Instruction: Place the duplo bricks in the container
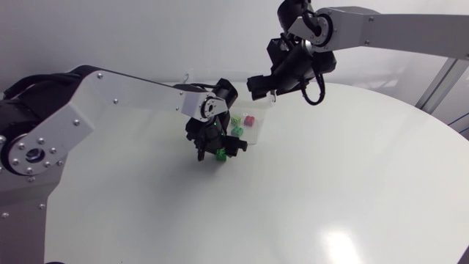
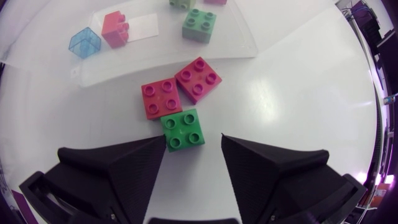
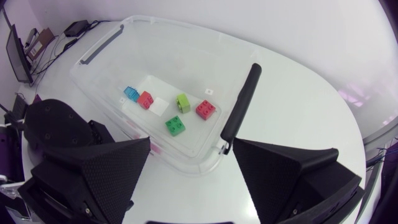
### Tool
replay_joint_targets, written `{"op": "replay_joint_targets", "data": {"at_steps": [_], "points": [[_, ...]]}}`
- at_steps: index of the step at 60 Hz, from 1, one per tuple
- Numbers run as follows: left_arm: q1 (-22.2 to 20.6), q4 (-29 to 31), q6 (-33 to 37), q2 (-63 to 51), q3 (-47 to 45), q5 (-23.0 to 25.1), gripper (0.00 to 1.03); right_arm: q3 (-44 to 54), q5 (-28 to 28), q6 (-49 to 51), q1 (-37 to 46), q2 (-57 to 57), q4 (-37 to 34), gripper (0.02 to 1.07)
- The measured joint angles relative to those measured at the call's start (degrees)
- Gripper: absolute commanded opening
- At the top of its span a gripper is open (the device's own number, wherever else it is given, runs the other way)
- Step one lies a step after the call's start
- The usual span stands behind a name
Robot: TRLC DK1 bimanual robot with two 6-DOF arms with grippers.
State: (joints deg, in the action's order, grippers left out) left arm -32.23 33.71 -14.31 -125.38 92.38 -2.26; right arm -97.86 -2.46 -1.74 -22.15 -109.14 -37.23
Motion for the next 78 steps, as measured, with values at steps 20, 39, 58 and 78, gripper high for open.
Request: {"op": "replay_joint_targets", "data": {"at_steps": [20,39,58,78], "points": [[1.36,5.88,-2.67,-3.69,5.46,0.02,0.48,7.28,-1.40,0.96,2.10,6.49,1.79,0.98],[1.57,4.24,-2.69,-4.24,4.87,0.66,0.29,16.59,-2.23,2.03,2.56,12.72,5.14,0.98],[3.21,-2.16,-2.38,11.91,-16.15,0.90,0.29,32.98,-2.27,1.95,-1.90,22.08,13.51,0.98],[9.86,-8.39,1.49,33.81,-21.94,0.87,0.29,37.83,-2.16,1.53,-5.68,14.82,23.04,0.98]]}}
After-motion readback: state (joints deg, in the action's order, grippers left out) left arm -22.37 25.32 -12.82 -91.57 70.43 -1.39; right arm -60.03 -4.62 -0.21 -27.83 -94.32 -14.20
